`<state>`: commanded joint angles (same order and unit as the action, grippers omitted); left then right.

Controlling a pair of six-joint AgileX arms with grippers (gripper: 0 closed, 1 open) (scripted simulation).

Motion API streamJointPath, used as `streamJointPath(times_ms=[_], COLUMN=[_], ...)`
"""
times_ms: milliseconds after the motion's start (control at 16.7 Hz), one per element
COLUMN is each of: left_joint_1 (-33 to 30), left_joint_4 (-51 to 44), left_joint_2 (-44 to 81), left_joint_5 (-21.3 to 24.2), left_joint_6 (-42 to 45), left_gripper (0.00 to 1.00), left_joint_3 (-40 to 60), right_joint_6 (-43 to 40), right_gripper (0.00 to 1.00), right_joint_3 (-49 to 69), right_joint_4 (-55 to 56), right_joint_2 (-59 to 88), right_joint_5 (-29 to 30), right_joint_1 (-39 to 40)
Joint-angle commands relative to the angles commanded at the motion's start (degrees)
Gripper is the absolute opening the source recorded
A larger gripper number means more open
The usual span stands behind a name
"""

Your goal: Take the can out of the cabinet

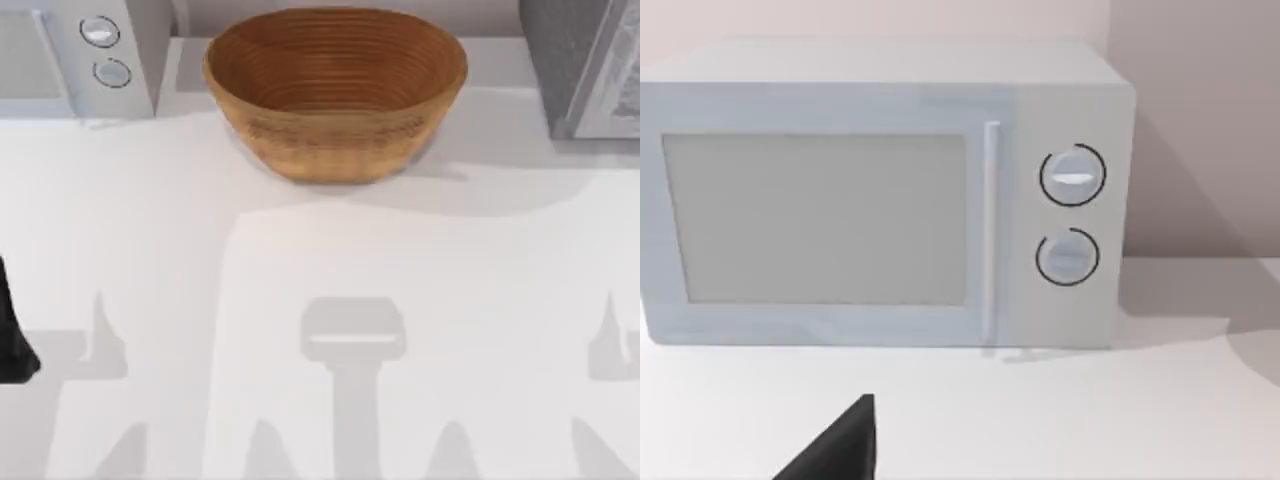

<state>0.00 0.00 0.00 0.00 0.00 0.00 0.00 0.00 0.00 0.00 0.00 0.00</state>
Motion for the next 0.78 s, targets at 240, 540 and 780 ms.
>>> streamJointPath(times_ms=[240, 540, 780], left_joint_1=[0.0, 0.0, 0.0], left_joint_4=[0.0, 0.0, 0.0], left_joint_2=[0.0, 0.0, 0.0], left_joint_5=[0.0, 0.0, 0.0], left_joint_6=[0.0, 0.0, 0.0], left_gripper=[1.00, 1.00, 1.00], left_joint_3=[0.0, 0.0, 0.0], right_joint_6=[0.0, 0.2, 0.3], right_gripper=[1.00, 1.00, 1.00], right_joint_3=[1.8, 16.5, 35.8], right_joint_4=[-0.5, -4.4, -9.1], right_joint_2=[1.6, 13.8, 28.8], right_joint_5=[0.2, 2.0, 4.3], right_joint_1=[0.2, 1.9, 4.0])
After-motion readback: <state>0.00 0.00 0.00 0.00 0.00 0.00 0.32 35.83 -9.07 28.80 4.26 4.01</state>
